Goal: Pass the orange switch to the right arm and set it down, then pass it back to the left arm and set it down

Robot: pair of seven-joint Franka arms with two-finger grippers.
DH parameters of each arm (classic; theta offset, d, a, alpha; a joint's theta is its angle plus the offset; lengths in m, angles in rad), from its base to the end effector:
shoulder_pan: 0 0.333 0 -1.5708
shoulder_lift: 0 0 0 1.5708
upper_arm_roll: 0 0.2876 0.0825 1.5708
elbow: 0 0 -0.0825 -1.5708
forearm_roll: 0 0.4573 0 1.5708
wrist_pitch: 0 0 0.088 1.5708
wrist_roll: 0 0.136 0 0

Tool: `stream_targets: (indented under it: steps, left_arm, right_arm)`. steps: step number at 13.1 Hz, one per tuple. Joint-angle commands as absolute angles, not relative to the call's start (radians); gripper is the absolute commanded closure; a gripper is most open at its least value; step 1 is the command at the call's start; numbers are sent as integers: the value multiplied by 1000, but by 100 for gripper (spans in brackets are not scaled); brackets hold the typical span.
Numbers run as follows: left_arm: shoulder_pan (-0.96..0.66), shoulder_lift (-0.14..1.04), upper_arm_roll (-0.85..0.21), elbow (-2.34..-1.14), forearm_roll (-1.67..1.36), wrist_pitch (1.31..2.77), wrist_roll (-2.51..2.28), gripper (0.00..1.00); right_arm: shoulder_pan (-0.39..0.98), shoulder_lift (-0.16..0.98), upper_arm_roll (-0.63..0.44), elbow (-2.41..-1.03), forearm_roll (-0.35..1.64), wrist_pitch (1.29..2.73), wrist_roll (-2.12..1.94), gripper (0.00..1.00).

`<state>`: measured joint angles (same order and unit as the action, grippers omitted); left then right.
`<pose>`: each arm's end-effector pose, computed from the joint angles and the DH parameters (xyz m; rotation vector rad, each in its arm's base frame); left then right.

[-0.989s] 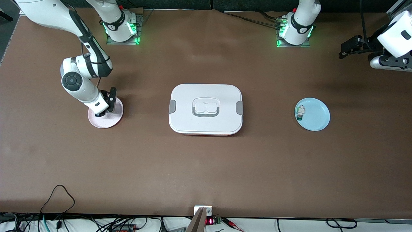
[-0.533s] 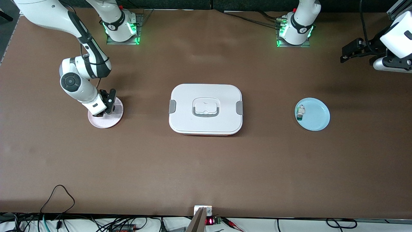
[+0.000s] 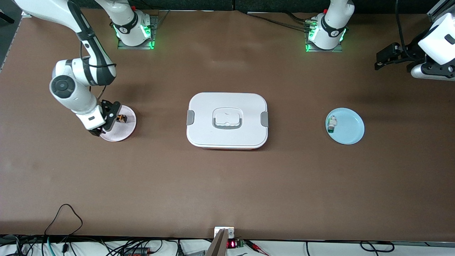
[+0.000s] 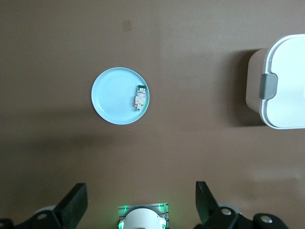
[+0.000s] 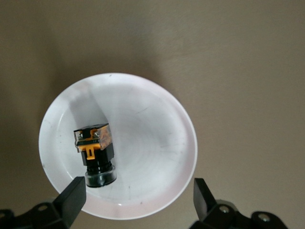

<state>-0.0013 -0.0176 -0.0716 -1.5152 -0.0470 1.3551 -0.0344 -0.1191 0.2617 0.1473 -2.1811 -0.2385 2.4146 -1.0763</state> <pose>0.5931 -0.0508 0.5907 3.0951 -0.0699 -0.2245 0.5964 0.0148 0.1560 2.4445 1.8207 -0.1195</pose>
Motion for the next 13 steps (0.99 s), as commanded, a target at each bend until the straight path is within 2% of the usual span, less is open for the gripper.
stream_targets:
  steps: [1, 4, 11, 13]
  left_arm:
    - [-9, -34, -77, -1528, -31, 1365, -48, 0]
    - [-9, -31, -80, -1523, -29, 1365, -46, 0]
    - [-9, -28, -81, -1520, -26, 1384, -31, 0]
    - [-9, -28, -81, -1520, -26, 1384, -29, 0]
  right_arm:
    - [-91, 255, 153, -2042, -133, 2239, -1052, 0]
    - [-84, 238, 153, -1958, 18, 2133, -1008, 0]
    - [-25, 167, 147, -1835, 41, 1866, -299, 0]
    - [-23, 146, 140, -1757, 118, 1697, -123, 0]
